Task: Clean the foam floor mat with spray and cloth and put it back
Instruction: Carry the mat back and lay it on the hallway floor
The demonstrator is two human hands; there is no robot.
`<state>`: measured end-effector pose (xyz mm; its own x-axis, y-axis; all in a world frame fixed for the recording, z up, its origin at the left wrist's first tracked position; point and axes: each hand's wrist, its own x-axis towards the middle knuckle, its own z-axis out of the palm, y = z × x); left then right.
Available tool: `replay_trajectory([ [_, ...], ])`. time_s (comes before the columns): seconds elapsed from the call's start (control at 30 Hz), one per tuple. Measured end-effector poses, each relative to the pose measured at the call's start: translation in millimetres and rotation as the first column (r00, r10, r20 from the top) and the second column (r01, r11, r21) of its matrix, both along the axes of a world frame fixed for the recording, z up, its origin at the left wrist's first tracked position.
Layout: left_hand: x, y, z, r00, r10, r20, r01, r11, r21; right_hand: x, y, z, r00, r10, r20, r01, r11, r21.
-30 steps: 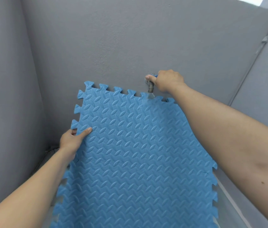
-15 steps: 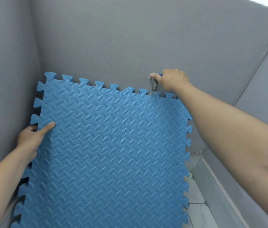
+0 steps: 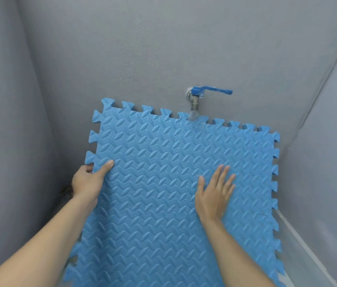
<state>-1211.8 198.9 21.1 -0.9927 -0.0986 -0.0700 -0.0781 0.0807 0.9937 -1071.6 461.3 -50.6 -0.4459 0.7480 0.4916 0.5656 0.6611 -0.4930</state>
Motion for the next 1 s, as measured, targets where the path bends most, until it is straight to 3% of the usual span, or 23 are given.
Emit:
replay_trajectory([
  [0.07, 2, 2, -1, 1.000, -0.005, 0.004, 0.005, 1.000, -0.001, -14, -63, -21, 0.964, 0.223, 0.144, -0.248, 0.951, 0.185],
  [0.1, 2, 2, 0, 1.000, -0.015, 0.008, 0.015, 1.000, 0.011, -18, -98, -39, 0.891, 0.377, 0.254, -0.443, 0.846, 0.296],
  [0.17, 3, -1, 0, 1.000, -0.021, 0.004, 0.021, 0.999, 0.034, -14, -159, -81, 0.659, 0.555, 0.508, -0.752, 0.507, 0.421],
  [0.23, 5, -5, 1, 1.000, -0.027, 0.003, 0.027, 0.998, 0.053, 3, -183, -118, 0.521, 0.534, 0.666, -0.851, 0.274, 0.447],
  [0.33, 9, -17, -1, 0.999, -0.032, 0.023, 0.031, 0.998, 0.052, 38, -150, -144, 0.465, 0.510, 0.724, -0.880, 0.176, 0.441],
  [0.4, 11, -23, 0, 1.000, -0.021, 0.016, 0.020, 0.999, 0.050, 58, -105, -138, 0.494, 0.489, 0.719, -0.867, 0.210, 0.453],
  [0.47, 13, -25, 7, 1.000, -0.014, -0.001, 0.014, 0.999, 0.046, 76, -55, -121, 0.618, 0.447, 0.647, -0.783, 0.426, 0.453],
  [0.57, 9, -32, 15, 0.999, -0.007, -0.031, 0.009, 0.999, 0.037, 110, 25, -89, 0.836, 0.255, 0.485, -0.443, 0.836, 0.324],
  [0.63, 6, -39, 14, 0.999, 0.002, -0.032, -0.001, 1.000, 0.024, 130, 63, -66, 0.916, 0.106, 0.387, -0.190, 0.964, 0.187],
  [0.7, 5, -46, 13, 1.000, 0.010, -0.026, -0.010, 1.000, 0.015, 132, 78, -44, 0.949, 0.050, 0.311, -0.087, 0.991, 0.106],
  [0.8, 5, -54, 4, 1.000, -0.016, 0.026, 0.015, 1.000, 0.008, 91, 58, -16, 0.961, 0.105, 0.256, -0.138, 0.984, 0.113],
  [0.9, 11, -43, -5, 0.995, -0.061, 0.080, 0.061, 0.998, 0.011, 29, -1, 4, 0.909, 0.287, 0.302, -0.345, 0.925, 0.159],
  [1.0, 25, -15, -18, 0.988, -0.110, 0.113, 0.107, 0.994, 0.034, -9, -68, 2, 0.734, 0.514, 0.444, -0.639, 0.745, 0.193],
])
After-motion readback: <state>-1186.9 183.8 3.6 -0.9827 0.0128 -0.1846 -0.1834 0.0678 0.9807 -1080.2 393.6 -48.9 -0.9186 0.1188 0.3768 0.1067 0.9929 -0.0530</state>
